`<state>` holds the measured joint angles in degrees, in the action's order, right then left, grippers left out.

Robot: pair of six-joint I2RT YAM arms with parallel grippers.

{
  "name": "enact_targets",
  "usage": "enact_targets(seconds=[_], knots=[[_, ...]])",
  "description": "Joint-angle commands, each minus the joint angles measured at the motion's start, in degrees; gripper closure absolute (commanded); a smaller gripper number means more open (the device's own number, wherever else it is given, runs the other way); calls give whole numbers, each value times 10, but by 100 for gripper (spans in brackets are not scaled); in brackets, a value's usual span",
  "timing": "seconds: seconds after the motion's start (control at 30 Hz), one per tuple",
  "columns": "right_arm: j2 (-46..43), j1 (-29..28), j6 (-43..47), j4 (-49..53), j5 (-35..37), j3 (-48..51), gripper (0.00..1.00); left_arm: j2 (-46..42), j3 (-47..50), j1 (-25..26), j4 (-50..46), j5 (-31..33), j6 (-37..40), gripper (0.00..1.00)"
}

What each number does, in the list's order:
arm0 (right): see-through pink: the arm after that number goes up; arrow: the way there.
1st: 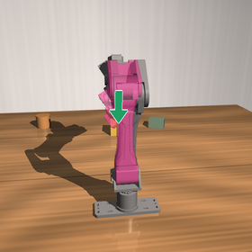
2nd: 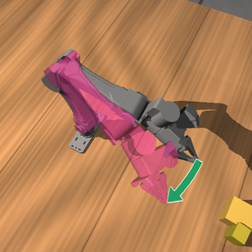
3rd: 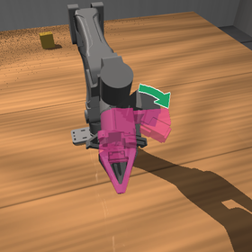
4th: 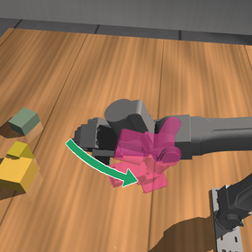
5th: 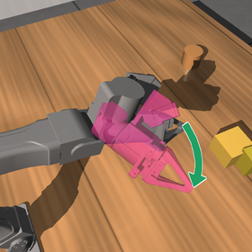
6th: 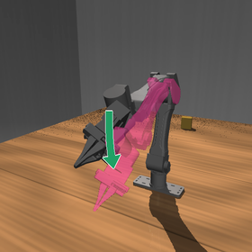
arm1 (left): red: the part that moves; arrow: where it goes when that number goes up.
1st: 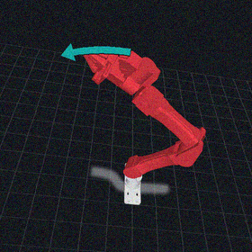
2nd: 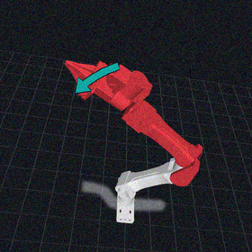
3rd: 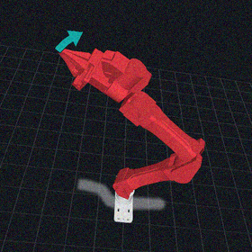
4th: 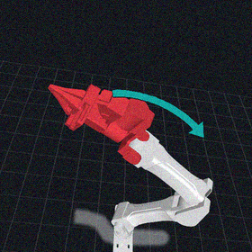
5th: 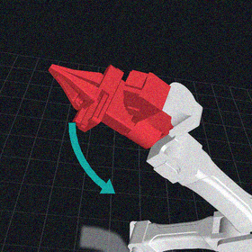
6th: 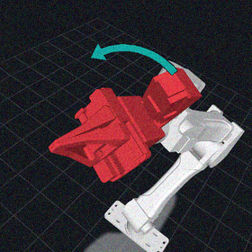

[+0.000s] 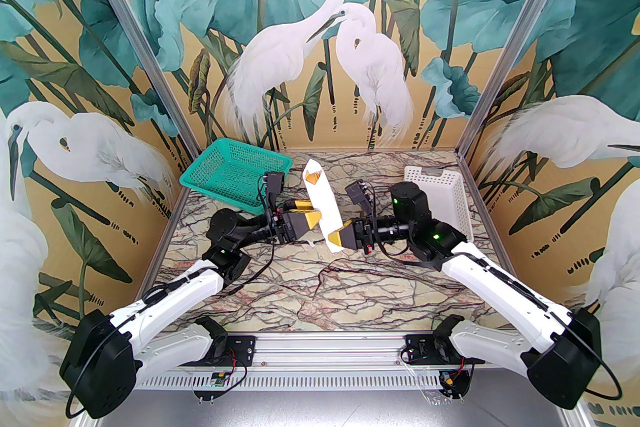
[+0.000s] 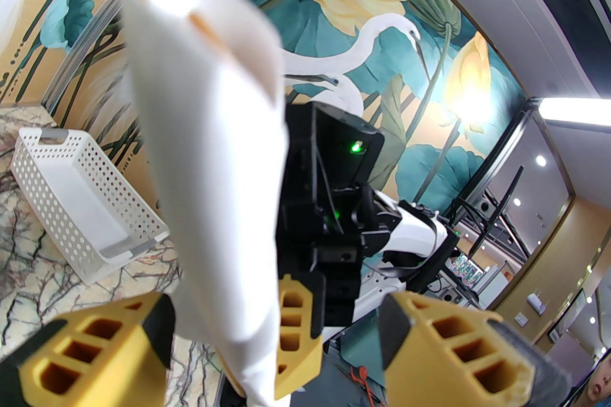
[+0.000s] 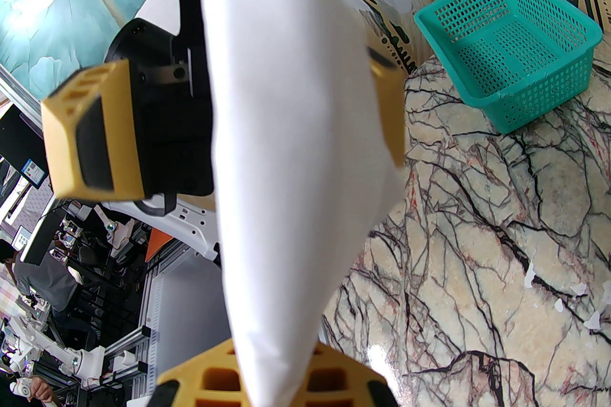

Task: Place the utensils on the paper napkin and roll it up

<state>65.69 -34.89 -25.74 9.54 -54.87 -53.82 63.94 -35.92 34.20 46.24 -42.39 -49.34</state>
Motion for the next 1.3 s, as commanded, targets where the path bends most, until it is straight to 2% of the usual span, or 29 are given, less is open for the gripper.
enact_targets(seconds=[0.0,0.2,0.47,0.6,0.9,1.27], knots=[[7,-5,-2,-24,-7,-7,100,26,-2,19,12,25,15,21],[13,-11,0,-20,-4,-8,100,78,-25,44,68,17,-4,20],[12,-11,15,5,11,-11,100,87,-45,51,94,-9,-16,29],[8,-7,20,18,25,-11,100,84,-48,51,105,-23,-29,40],[-11,18,7,16,38,0,100,67,-48,50,115,-34,-40,51],[-27,38,-4,6,44,11,100,65,-48,51,119,-41,-47,58]])
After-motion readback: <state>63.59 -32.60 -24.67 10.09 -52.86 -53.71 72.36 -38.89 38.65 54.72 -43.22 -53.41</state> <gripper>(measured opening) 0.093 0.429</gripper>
